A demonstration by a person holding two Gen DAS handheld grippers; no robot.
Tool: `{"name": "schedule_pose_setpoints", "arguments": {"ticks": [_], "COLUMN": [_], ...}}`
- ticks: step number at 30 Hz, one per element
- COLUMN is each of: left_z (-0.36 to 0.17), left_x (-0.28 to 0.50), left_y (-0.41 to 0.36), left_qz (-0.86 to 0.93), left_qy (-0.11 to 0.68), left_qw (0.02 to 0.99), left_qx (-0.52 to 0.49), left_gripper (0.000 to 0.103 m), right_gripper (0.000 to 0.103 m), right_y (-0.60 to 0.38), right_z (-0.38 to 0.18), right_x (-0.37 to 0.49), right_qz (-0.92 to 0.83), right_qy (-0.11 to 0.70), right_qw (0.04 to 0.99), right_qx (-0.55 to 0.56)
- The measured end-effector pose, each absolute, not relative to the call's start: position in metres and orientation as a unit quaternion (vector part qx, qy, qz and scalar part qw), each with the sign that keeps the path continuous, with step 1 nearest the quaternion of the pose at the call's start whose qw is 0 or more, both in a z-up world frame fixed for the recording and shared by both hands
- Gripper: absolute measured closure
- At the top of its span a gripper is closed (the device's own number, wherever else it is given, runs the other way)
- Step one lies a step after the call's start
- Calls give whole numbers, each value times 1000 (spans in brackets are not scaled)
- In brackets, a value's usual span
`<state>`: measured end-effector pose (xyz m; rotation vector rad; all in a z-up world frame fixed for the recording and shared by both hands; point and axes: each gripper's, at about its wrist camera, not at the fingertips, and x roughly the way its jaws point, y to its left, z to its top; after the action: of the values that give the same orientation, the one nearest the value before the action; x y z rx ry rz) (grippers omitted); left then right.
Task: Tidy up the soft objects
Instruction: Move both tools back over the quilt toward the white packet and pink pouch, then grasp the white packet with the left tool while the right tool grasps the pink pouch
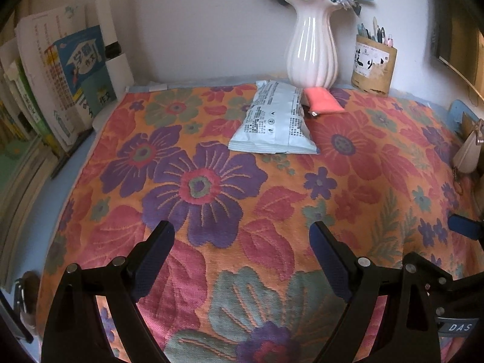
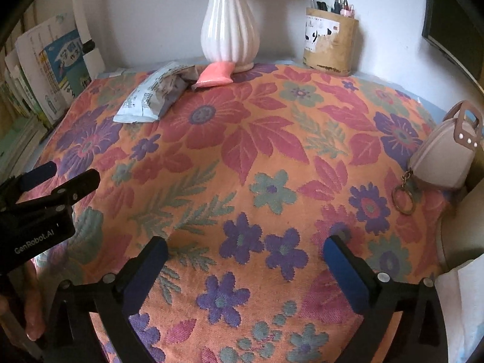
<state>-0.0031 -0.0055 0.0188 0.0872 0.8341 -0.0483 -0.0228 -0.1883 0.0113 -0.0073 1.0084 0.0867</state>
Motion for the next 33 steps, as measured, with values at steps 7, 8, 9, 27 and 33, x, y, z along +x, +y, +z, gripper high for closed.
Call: {"name": "schedule_pose_setpoints", "arguments": {"ticks": [7,8,9,27,33], "left_z": [18,18,18,85,40], "left_x": [-2,-2,-2,66,117], "left_y": [-6,-6,-5,-10,-22], "left_qz": [-24,-24,-24,-99,-116], "left_qy": [408,408,408,389,408], "left_qw": [911,911,911,916,905], "left_qx": [43,43,43,18,12], "left_gripper": [13,13,13,13,14], "right_gripper": [0,0,0,23,41], "right_y": [-188,-188,-188,-198,-189], "right_z": [10,10,10,73,47], "right_x": [-22,-22,-22,65,126], "right_qz": [39,39,39,70,81], "right_qy": [484,484,484,453,448], "right_qw": [874,874,874,885,884], "right_qx": [-10,-10,-11,82,108]}}
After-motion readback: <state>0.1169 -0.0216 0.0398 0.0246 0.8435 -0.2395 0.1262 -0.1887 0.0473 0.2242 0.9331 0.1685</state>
